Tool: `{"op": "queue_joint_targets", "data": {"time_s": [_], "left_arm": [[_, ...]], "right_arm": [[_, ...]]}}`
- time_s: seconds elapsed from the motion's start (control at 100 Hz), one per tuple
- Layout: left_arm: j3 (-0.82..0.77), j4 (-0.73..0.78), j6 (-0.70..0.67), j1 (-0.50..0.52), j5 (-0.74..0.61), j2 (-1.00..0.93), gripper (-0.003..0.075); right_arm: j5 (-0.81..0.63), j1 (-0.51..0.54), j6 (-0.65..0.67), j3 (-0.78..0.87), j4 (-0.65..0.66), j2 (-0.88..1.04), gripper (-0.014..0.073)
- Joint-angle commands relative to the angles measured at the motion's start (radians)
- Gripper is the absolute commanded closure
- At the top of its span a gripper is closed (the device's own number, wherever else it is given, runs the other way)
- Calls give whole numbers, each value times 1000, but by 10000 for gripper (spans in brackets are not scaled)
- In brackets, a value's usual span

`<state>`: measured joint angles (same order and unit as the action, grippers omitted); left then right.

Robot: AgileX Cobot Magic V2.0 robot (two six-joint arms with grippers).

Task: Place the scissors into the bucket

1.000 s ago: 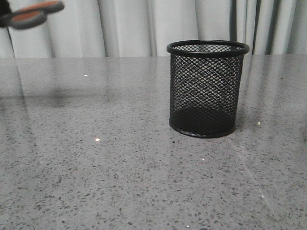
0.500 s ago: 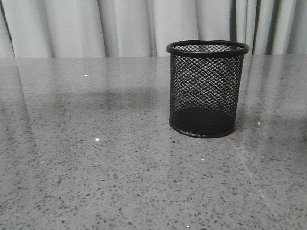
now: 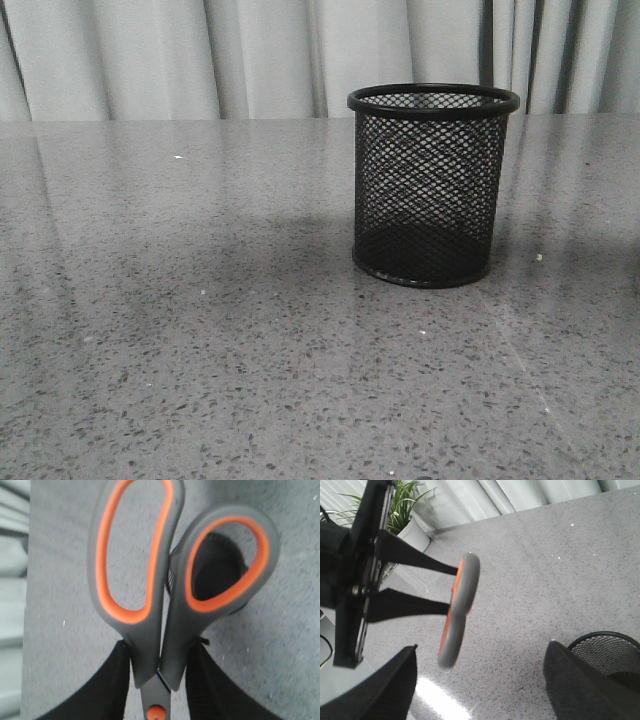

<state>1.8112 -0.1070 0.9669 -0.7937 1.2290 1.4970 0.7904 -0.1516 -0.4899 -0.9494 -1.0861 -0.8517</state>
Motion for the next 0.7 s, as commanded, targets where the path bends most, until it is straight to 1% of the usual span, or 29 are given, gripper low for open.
{"op": "queue_joint_targets", "data": {"time_s": [0.0,0.12,0.27,0.51,0.56,0.6,0.69], "left_arm": [[33,-6,-38,-44,-93,-40,722],[33,12,-69,-91,-127,-40,722],[33,14,-75,-143,-151,-38,722],[33,34,-94,-194,-187,-38,722],[33,34,-94,-201,-194,-38,722],[33,34,-94,-207,-202,-38,722],[33,34,-94,-216,-201,-38,722]], "right_arm": [[-41,-1,-18,-34,-75,-1,118],[-39,-1,-18,-34,-77,-1,118],[-39,-1,-18,-34,-94,-1,118],[-43,-1,-18,-34,-94,-1,122],[-43,-1,-18,-34,-94,-1,144],[-43,-1,-18,-34,-94,-1,177],[-43,-1,-18,-34,-94,-1,284]]}}
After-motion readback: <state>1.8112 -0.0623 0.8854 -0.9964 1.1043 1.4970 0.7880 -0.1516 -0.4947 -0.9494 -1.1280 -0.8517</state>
